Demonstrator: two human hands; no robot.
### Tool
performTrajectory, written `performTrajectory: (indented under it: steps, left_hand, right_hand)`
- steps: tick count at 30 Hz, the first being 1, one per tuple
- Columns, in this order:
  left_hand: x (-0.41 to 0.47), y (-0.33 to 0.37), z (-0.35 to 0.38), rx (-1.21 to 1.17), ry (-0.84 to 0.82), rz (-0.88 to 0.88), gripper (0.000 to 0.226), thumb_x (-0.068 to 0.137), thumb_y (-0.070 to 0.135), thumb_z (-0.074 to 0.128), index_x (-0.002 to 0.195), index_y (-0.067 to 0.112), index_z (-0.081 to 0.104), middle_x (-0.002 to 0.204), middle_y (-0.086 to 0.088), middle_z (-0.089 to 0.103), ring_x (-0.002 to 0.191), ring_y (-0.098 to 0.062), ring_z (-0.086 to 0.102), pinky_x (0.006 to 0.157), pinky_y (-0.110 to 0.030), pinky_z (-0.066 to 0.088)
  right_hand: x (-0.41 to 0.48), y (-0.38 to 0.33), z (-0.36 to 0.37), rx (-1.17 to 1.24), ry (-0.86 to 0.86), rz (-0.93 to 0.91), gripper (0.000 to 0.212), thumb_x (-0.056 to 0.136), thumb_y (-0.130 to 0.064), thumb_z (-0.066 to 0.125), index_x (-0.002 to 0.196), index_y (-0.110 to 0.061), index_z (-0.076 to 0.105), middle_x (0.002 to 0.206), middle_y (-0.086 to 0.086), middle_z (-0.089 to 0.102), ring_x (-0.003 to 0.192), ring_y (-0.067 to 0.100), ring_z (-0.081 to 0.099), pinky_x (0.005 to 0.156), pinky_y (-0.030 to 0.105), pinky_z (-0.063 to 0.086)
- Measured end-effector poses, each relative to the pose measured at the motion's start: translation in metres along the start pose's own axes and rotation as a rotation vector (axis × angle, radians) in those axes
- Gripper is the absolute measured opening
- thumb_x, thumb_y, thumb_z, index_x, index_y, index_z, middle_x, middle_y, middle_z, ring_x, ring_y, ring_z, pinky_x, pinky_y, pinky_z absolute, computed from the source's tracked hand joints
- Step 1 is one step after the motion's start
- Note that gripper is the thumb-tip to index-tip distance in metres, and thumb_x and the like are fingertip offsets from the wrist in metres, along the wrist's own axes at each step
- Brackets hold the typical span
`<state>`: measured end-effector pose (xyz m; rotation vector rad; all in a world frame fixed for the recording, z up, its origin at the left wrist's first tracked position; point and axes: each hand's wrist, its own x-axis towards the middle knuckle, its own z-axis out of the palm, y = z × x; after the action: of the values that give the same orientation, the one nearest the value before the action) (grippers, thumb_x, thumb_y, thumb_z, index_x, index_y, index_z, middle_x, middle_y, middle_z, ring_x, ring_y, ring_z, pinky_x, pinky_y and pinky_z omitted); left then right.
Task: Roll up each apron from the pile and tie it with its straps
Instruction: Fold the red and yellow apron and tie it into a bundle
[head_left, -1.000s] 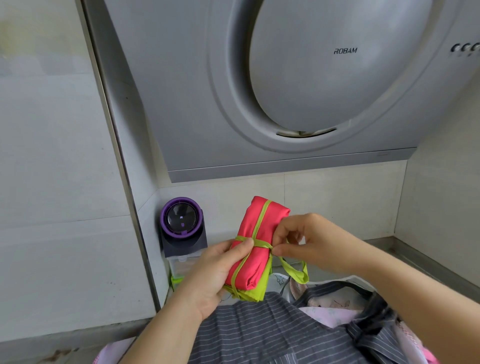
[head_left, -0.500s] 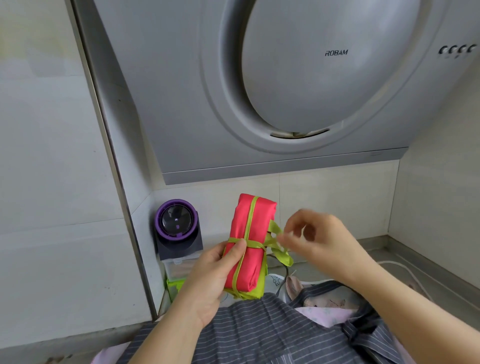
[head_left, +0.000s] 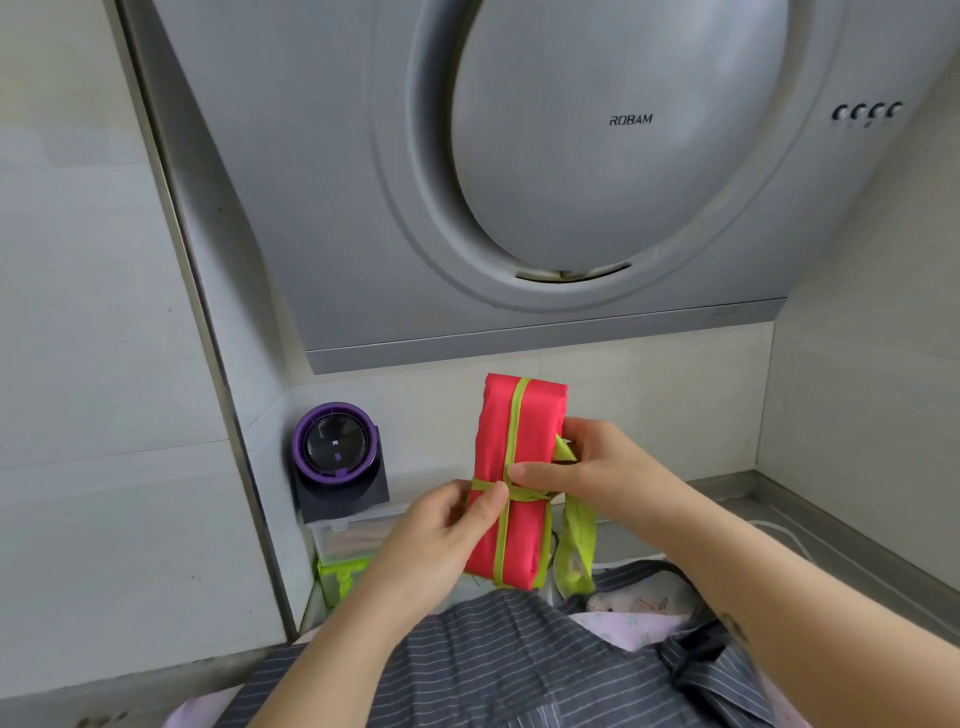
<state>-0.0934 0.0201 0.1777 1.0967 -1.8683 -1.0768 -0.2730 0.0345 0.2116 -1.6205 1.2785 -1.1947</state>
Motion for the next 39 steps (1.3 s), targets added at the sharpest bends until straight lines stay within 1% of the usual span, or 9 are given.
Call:
performTrajectory:
  steps: [4,11,14,17,22,28,31,34,39]
  left_hand:
    - [0.004,0.017,0.008,-0.01,-0.057,0.041,0.07,0.064,0.084,0.047,0.111,0.034,0.063,0.105,0.02,0.07,0.1,0.004,0.064,0.098,-0.031,0.047]
    - [0.018,0.072,0.093,-0.636,0.041,-0.003,0.049,0.075,0.042,0.062,0.113,0.01,0.064,0.105,-0.016,0.071,0.093,-0.028,0.069,0.08,-0.044,0.057]
    - [0.022,0.082,0.129,-0.686,0.13,0.025,0.044,0.078,0.04,0.061,0.112,0.012,0.064,0.099,-0.01,0.074,0.086,-0.021,0.071,0.072,-0.037,0.058]
    - [0.024,0.094,0.162,-0.723,0.185,0.036,0.034,0.085,0.038,0.057,0.105,0.012,0.064,0.085,-0.006,0.075,0.072,-0.016,0.071,0.061,-0.032,0.059]
    - [0.023,0.11,0.199,-0.791,0.26,0.028,0.039,0.088,0.04,0.055,0.11,0.009,0.063,0.091,-0.011,0.074,0.083,-0.028,0.071,0.078,-0.046,0.058]
    - [0.021,0.121,0.238,-0.81,0.208,0.025,0.031,0.092,0.039,0.051,0.105,0.013,0.063,0.082,-0.004,0.075,0.07,-0.018,0.072,0.067,-0.037,0.057]
    - [0.03,0.121,0.241,-0.87,0.178,-0.044,0.035,0.091,0.044,0.054,0.105,0.014,0.065,0.087,-0.006,0.075,0.07,-0.02,0.072,0.058,-0.034,0.057]
    - [0.042,0.12,0.244,-0.959,0.143,-0.143,0.037,0.086,0.049,0.058,0.102,0.017,0.067,0.09,-0.009,0.074,0.075,-0.023,0.071,0.07,-0.038,0.055]
    - [0.053,0.125,0.268,-1.104,0.213,-0.2,0.023,0.092,0.034,0.056,0.102,0.015,0.065,0.079,-0.002,0.074,0.074,-0.018,0.068,0.07,-0.035,0.052]
  right_hand:
    - [-0.011,-0.001,-0.026,-0.001,-0.026,-0.033,0.031,0.076,-0.022,0.077,0.104,-0.013,0.067,0.096,0.002,0.074,0.089,0.016,0.07,0.085,0.031,0.056]
    - [-0.049,-0.003,-0.087,-0.101,-0.141,-0.073,0.036,0.074,-0.036,0.074,0.103,-0.017,0.065,0.096,-0.002,0.073,0.089,0.008,0.069,0.079,0.023,0.054]
    - [-0.067,-0.003,-0.127,-0.265,-0.028,-0.067,0.042,0.076,-0.057,0.058,0.093,-0.019,0.067,0.081,-0.008,0.071,0.075,0.008,0.065,0.076,0.024,0.052]
    - [-0.086,0.002,-0.16,-0.451,0.059,-0.133,0.038,0.093,-0.041,0.052,0.064,-0.016,0.053,0.046,-0.012,0.043,0.043,0.006,0.036,0.046,0.016,0.031]
    - [-0.115,0.017,-0.201,-0.525,0.001,-0.194,0.034,0.096,-0.037,0.049,0.069,-0.023,0.065,0.058,0.004,0.028,0.052,0.013,0.027,0.05,0.025,0.024]
    - [-0.139,0.015,-0.251,-0.559,-0.125,-0.107,0.037,0.082,-0.056,0.048,0.07,-0.028,0.069,0.056,0.004,0.031,0.053,0.018,0.027,0.052,0.027,0.025]
    - [-0.154,0.014,-0.277,-0.087,-0.108,0.007,0.034,0.081,-0.045,0.057,0.06,-0.02,0.064,0.047,-0.004,0.028,0.051,0.015,0.028,0.053,0.022,0.029]
    - [-0.165,0.007,-0.3,0.579,-0.047,-0.054,0.025,0.074,-0.037,0.068,0.059,-0.018,0.059,0.041,-0.008,0.033,0.057,0.014,0.048,0.064,0.021,0.046]
    - [-0.159,-0.006,-0.298,0.886,0.232,-0.088,0.022,0.081,-0.028,0.057,0.062,-0.018,0.057,0.042,-0.009,0.035,0.051,0.011,0.05,0.068,0.024,0.046]
